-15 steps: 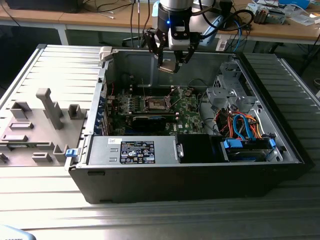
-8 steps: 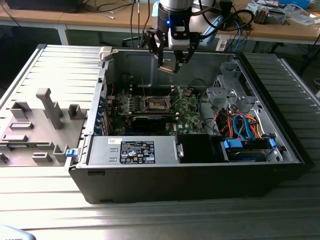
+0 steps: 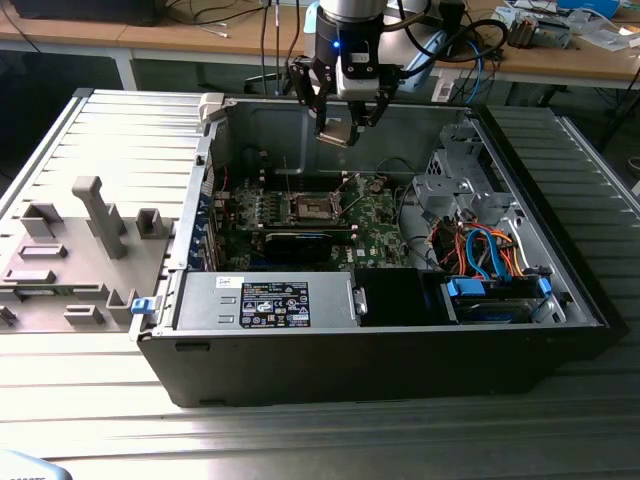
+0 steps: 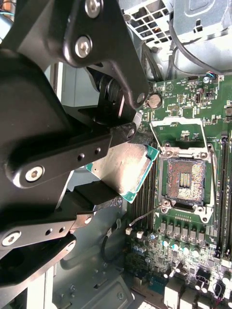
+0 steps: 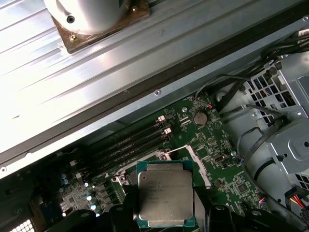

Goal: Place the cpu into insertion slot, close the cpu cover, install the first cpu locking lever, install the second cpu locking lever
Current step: 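Place the cpu into insertion slot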

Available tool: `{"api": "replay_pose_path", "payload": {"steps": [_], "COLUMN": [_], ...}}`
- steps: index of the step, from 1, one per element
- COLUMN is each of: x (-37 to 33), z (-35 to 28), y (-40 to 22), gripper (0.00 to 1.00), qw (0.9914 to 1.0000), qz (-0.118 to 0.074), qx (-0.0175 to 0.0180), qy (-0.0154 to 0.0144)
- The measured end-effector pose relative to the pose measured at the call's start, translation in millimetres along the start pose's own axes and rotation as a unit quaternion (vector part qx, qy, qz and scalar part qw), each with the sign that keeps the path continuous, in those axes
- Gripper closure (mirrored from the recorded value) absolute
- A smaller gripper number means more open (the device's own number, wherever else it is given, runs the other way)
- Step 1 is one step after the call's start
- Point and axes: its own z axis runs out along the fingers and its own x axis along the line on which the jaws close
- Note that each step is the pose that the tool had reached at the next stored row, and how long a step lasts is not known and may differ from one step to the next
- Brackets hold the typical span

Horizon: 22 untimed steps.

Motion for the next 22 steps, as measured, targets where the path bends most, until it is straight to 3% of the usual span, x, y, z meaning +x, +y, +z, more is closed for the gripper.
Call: {"api": "replay_pose_path", "payload": {"steps": [22], "x": [0.0], "z": [0.0], "y": [0.0], "gripper": [0.45], "qw": [0.99998], "qz": [0.007], "qx": [-0.0001], "qy": [-0.0006]}}
